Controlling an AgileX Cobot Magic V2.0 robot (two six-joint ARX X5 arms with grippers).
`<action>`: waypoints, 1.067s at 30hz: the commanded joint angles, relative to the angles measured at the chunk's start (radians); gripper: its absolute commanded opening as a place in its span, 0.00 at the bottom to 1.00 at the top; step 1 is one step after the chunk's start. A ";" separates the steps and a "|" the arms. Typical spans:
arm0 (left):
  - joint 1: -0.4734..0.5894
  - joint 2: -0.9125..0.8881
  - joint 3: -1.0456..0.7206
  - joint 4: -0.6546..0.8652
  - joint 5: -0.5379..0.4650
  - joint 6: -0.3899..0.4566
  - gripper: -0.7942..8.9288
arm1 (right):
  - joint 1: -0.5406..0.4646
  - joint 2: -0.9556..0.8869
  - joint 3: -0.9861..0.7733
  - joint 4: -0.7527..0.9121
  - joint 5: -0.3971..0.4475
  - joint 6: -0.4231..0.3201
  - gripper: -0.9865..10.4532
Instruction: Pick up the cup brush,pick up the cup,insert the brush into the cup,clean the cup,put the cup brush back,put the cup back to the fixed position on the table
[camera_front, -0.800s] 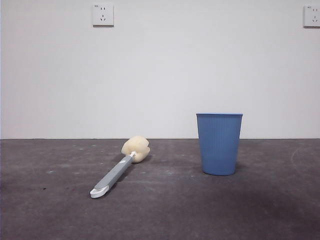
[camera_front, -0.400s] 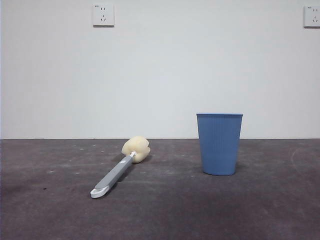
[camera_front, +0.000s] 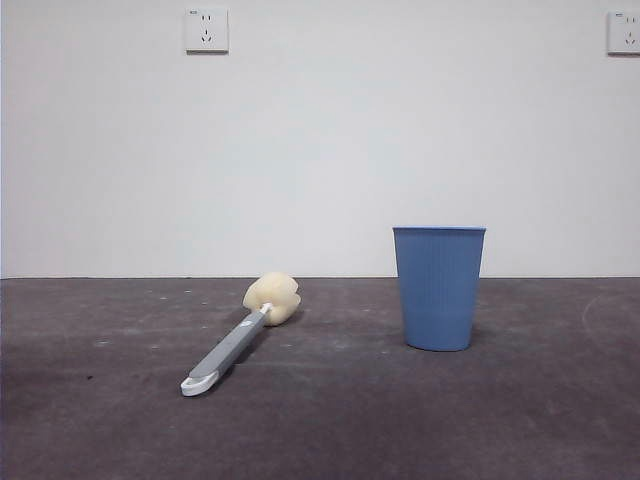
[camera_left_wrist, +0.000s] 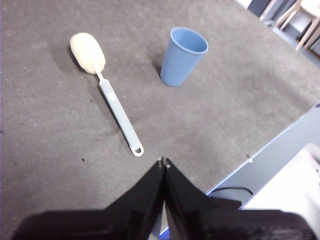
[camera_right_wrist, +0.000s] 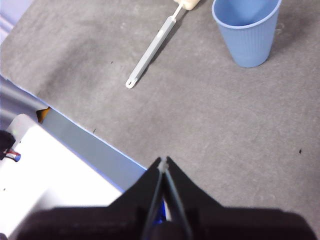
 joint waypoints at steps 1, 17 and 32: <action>0.001 0.014 0.003 0.001 0.003 0.041 0.08 | 0.003 0.001 0.002 0.006 0.002 -0.018 0.10; -0.010 0.130 0.004 0.047 -0.014 0.001 0.63 | 0.003 0.002 0.002 0.010 0.005 -0.006 0.61; -0.455 0.554 0.019 0.365 -0.515 -0.238 0.63 | 0.003 0.008 0.002 0.014 0.005 0.005 0.61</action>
